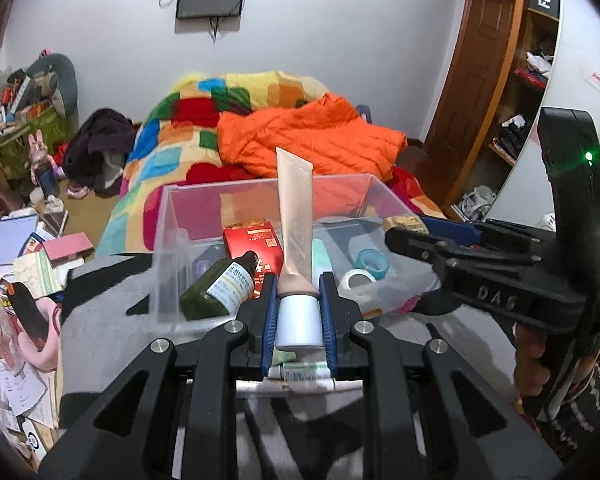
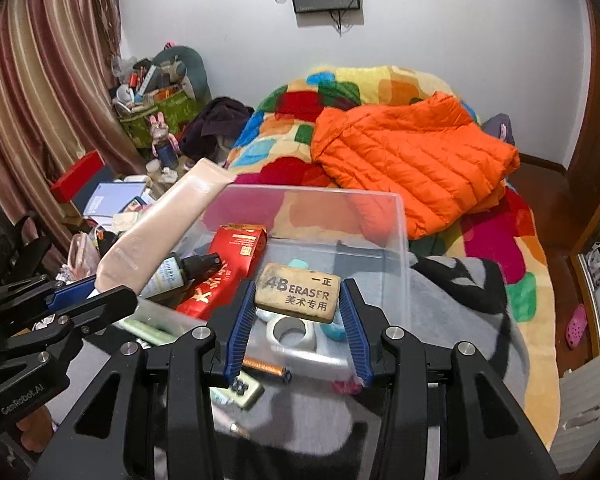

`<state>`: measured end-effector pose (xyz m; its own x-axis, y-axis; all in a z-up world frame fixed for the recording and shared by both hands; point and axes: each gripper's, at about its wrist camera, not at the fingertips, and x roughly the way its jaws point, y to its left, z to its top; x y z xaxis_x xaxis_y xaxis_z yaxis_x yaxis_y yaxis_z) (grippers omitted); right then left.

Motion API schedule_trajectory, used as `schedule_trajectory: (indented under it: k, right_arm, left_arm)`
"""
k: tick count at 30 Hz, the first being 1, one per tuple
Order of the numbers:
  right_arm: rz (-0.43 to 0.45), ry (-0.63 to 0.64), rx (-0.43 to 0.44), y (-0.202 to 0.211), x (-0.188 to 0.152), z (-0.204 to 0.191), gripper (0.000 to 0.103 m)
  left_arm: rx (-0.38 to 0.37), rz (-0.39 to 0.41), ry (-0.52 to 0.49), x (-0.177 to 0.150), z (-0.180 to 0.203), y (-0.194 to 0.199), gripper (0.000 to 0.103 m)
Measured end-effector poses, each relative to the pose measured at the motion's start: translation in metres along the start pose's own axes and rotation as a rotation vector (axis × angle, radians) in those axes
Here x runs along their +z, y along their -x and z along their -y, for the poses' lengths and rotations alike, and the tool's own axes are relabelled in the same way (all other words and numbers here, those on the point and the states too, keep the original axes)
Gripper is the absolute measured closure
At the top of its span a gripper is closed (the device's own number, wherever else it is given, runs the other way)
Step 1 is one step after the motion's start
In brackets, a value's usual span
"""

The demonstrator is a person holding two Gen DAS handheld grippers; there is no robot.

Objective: Organize objects
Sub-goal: 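Carry the beige tube into the clear box with the left gripper while the right gripper grasps the tan eraser, then release the beige tube and eraser into the box, opening both grippers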

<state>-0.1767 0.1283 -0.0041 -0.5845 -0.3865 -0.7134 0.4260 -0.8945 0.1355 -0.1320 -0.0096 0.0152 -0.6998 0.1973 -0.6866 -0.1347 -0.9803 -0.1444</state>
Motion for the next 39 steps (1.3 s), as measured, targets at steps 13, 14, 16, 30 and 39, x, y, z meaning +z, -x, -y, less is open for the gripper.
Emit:
schedule_trajectory:
  k: [13, 14, 16, 30, 39]
  right_arm:
    - [-0.102, 0.046, -0.012, -0.039, 0.000, -0.009, 0.063]
    - [-0.097, 0.055, -0.013, -0.036, -0.001, -0.010, 0.061]
    - [-0.069, 0.076, -0.026, -0.025, -0.003, -0.011, 0.059]
    - [-0.014, 0.084, -0.001, 0.031, -0.038, 0.000, 0.058]
    - [-0.183, 0.223, 0.120, -0.014, -0.080, -0.038, 0.058]
  left_arm:
    - [-0.044, -0.106, 0.028, 0.012, -0.004, -0.037, 0.082]
    - [-0.044, -0.100, 0.022, 0.011, -0.003, -0.034, 0.082]
    - [-0.034, -0.083, 0.005, 0.009, 0.000, -0.025, 0.082]
    - [0.000, -0.017, -0.052, -0.027, 0.003, 0.027, 0.046]
    - [0.034, -0.132, 0.001, -0.077, -0.023, 0.017, 0.046]
